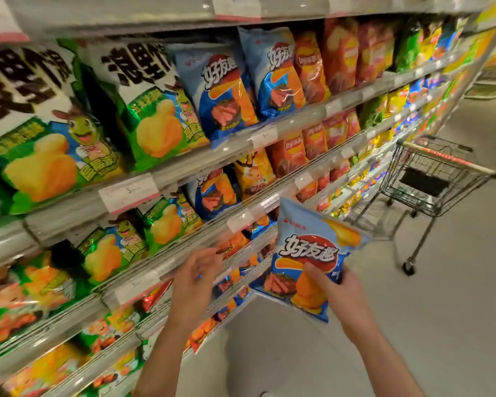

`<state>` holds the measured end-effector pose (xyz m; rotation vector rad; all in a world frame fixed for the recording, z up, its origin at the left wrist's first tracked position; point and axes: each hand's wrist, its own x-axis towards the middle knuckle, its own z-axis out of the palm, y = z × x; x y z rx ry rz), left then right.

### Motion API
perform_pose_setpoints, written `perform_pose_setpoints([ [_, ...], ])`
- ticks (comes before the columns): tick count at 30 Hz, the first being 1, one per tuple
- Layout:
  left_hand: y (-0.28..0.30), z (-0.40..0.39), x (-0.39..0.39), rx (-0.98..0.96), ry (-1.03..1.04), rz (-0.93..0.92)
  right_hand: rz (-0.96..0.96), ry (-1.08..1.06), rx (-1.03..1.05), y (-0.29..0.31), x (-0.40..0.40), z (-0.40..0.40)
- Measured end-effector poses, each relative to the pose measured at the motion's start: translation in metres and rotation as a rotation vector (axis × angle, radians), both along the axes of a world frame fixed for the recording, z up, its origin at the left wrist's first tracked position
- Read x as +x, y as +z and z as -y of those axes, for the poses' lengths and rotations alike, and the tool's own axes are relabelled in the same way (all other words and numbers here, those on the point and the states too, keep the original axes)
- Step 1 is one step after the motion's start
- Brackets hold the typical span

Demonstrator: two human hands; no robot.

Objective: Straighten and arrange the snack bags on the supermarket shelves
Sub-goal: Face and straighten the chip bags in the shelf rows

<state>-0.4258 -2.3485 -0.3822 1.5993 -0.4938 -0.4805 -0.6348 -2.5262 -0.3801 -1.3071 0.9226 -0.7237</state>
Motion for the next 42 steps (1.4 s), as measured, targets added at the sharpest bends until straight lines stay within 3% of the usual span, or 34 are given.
perform_pose_setpoints([
  [6,-0.004,0.089,0.026,-0.038,0.039,-0.060,0.009,0.020,-0.009,0.010,0.010,0.086],
  [16,-0.013,0.142,0.056,-0.005,0.209,-0.059,0.038,0.201,0.014,0.000,0.072,0.182],
  [25,-0.008,0.247,0.081,0.127,0.407,0.054,-0.024,0.432,-0.004,-0.019,0.117,0.300],
  [29,-0.012,0.300,0.092,0.204,0.371,0.076,-0.048,0.539,0.000,-0.024,0.132,0.344],
  [35,-0.028,0.338,0.101,0.306,0.516,0.130,-0.111,0.644,-0.064,-0.032,0.147,0.380],
  [42,-0.032,0.349,0.092,0.244,0.619,0.147,-0.077,0.712,-0.066,-0.027,0.155,0.395],
])
